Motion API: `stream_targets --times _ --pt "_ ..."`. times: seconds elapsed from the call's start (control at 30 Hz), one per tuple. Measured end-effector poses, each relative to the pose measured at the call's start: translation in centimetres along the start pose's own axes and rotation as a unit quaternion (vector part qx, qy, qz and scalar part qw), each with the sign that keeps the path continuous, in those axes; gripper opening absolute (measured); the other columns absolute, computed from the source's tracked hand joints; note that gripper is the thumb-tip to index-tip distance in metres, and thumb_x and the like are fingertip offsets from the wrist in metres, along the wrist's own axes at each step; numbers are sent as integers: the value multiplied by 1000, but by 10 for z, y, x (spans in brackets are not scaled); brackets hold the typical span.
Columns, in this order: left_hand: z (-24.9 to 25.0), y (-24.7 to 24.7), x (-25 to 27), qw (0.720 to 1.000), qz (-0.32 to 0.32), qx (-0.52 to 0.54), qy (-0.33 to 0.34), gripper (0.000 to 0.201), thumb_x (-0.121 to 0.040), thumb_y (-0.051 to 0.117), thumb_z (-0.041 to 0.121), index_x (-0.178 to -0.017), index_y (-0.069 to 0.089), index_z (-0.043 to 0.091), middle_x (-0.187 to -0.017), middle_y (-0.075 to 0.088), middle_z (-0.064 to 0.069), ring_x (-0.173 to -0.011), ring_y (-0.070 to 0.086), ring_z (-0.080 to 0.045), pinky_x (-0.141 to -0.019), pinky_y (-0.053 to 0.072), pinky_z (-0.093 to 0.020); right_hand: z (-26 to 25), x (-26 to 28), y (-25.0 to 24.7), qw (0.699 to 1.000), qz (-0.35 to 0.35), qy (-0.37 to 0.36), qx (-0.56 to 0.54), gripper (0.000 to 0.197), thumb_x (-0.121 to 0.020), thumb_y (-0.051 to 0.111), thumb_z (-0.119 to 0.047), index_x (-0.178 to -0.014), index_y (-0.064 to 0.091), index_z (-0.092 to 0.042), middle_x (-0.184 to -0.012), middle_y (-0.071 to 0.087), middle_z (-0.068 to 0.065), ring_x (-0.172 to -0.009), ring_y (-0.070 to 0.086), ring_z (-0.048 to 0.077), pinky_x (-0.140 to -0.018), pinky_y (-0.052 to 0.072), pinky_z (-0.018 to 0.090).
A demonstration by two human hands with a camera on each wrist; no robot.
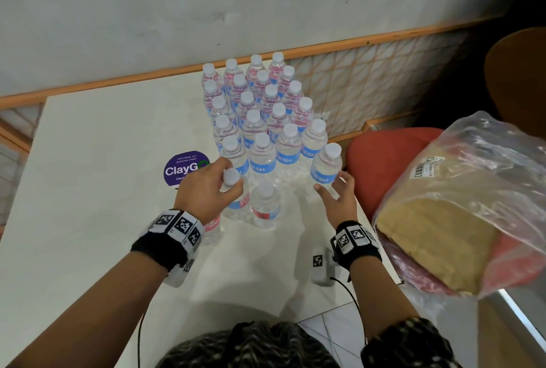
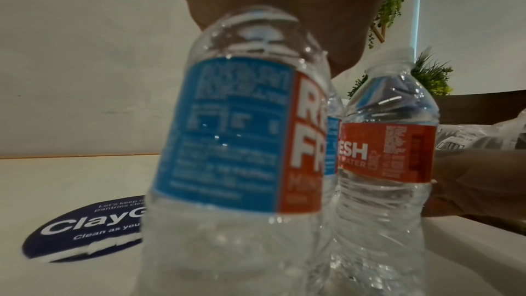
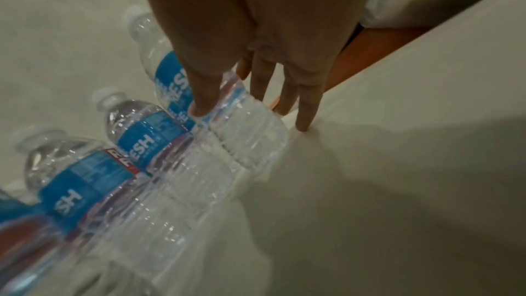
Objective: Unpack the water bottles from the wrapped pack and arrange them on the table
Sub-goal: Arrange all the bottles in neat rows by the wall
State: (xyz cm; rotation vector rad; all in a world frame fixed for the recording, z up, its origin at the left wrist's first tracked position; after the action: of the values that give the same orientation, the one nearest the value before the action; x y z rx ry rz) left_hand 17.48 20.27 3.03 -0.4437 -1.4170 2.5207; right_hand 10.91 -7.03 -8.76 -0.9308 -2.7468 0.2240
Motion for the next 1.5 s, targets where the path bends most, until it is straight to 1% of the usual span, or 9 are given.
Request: stream_targets --times 0.17,0.3,0.6,0.7,0.83,0.93,1.17,1.33,1.5 --pt "-3 1 3 1000 5 3 -8 24 -84 65 37 -96 57 17 -59 42 12 -61 49 -17 -55 35 -27 10 3 -2 999 -18 5 34 57 -87 67 -23 -136 41 -19 -138 48 2 -127 46 19 -97 37 27" --pt "-4 2 3 1000 0 3 -12 24 -84 63 39 -96 56 19 -60 44 11 -61 50 -16 -56 38 -27 2 -4 8 997 -30 -11 68 70 -80 73 -33 -140 38 -25 -134 50 -10 -127 44 17 -108 37 38" --pt "-5 -2 7 1000 -4 13 -22 21 -84 64 38 -94 56 21 -59 43 12 -55 44 -2 -50 30 -20 11 -1 6 991 2 90 99 71 -74 76 -10 -134 38 -11 -132 49 15 -111 54 26 -98 45 37" --pt "-6 -1 7 999 -9 29 -26 22 -83 66 35 -95 57 19 -58 46 11 -55 45 -2 -52 33 -21 10 28 18 974 -122 84 169 56 -74 75 -6 -123 47 -8 -114 52 11 -92 53 21 -77 44 27" --pt "0 6 6 999 -18 48 -8 38 -77 64 49 -95 58 16 -61 54 5 -59 53 -17 -58 45 -31 -5 62 61 940 -286 -27 186 86 -64 85 -36 -136 38 -26 -123 43 -10 -112 47 13 -97 43 31" --pt "10 13 2 998 -15 61 17 52 -70 51 61 -93 57 14 -58 50 6 -56 50 -17 -56 43 -30 -6 64 77 954 -250 -46 161 84 -52 81 -63 -123 47 -35 -119 56 -11 -112 55 13 -97 49 40" --pt "36 27 -9 992 -31 108 62 39 -79 61 47 -104 62 17 -62 46 8 -62 50 -15 -62 44 -31 -15 61 45 986 -79 -63 136 78 -58 85 -41 -122 47 -18 -118 56 2 -111 54 22 -95 47 38" --pt "43 38 -21 988 -94 54 112 35 -88 59 35 -121 57 27 -82 53 10 -78 51 -9 -70 43 -27 -3 63 30 988 -122 -57 77 75 -76 72 -3 -139 32 -14 -123 50 -9 -112 52 9 -85 40 6" --pt "38 35 -25 989 -95 24 112 33 -86 58 39 -119 54 38 -73 50 11 -73 51 -11 -63 34 -23 8 56 35 989 -65 -16 134 69 -73 78 -34 -131 42 -21 -123 51 0 -115 51 22 -99 45 40"
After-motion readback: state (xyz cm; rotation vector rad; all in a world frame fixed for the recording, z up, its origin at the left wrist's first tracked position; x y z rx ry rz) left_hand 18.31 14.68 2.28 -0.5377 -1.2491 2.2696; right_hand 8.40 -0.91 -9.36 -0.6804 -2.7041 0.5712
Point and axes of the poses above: each hand's wrist, its own x-axis away from the middle knuckle, its own y-axis out of the palm, z = x × y, the point moved 3 cm from there along -x, towards the middle knuckle
